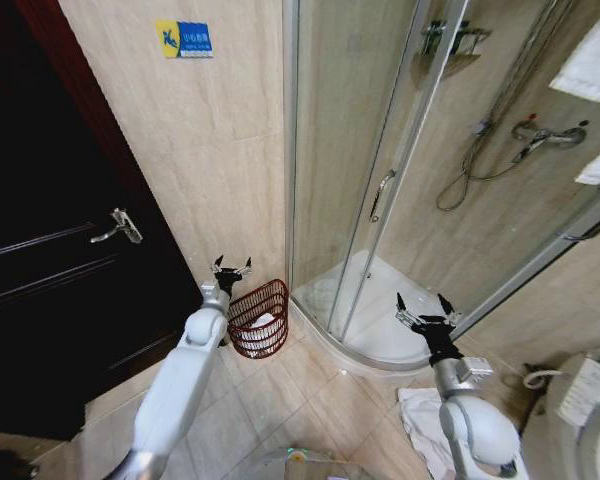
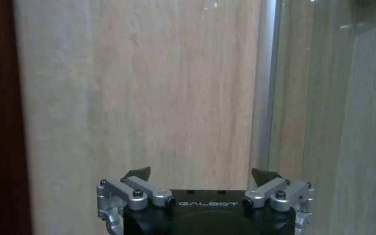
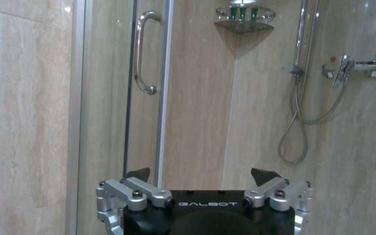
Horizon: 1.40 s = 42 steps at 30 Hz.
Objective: Discard the used towel into the hamper.
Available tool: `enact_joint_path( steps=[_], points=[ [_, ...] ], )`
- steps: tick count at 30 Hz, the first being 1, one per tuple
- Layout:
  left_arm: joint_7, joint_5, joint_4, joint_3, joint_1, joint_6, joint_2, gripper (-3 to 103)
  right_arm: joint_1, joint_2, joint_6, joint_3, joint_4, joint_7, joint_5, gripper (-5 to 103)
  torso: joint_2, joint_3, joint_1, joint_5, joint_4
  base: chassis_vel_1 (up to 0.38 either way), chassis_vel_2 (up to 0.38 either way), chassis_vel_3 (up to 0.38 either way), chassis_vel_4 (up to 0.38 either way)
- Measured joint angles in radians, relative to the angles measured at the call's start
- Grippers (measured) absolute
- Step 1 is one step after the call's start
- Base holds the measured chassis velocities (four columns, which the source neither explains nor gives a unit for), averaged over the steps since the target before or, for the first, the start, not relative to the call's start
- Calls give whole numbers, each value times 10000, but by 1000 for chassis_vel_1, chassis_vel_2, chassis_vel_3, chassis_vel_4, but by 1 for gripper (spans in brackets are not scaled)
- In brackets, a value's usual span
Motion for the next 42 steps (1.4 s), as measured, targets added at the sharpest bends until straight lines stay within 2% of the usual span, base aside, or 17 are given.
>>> enact_joint_path(
  steps=[3, 12, 14, 27, 33, 35, 42],
  points=[
    [91, -27, -816, -549, 954, -82, -27, 100, -9, -6, 52, 11, -28, 2, 69, 100, 0, 0, -1, -1, 2, 0, 0, 0, 0],
    [92, -227, -1651, -1383, 1837, -403, -72, 100, 38, 18, 104, 27, -144, 5, 82, 100, 0, 0, 0, 1, 1, 0, 0, 0, 0],
    [88, -586, -2072, -1642, 2226, -625, -76, 100, 62, 21, 80, 61, -111, 14, 82, 100, 0, 0, 0, 1, 1, 0, 0, 0, 0],
    [82, -1314, -2834, -2080, 3484, -1353, 2, 100, -296, 23, -299, 220, 563, 345, 0, 100, 0, 1, 1, 0, 1, 0, 0, 0, 0],
    [93, -846, -2873, -2516, 3921, -1370, -36, 100, -419, 63, -829, 157, 1307, 488, 66, 100, 0, 1, 1, 0, 0, 0, 0, 0, 0],
    [81, -832, -3173, -2774, 4208, -1111, -23, 100, -367, 45, -1202, 145, 1683, 547, 276, 100, 0, 1, 1, -2, 1, 0, 0, 0, 0],
    [92, -868, -3926, -2936, 4726, -883, 114, 100, -225, 168, -1387, 399, 1856, 539, 332, 100, -2, 1, 0, 1, 3, 0, 0, 0, 0]
  ],
)
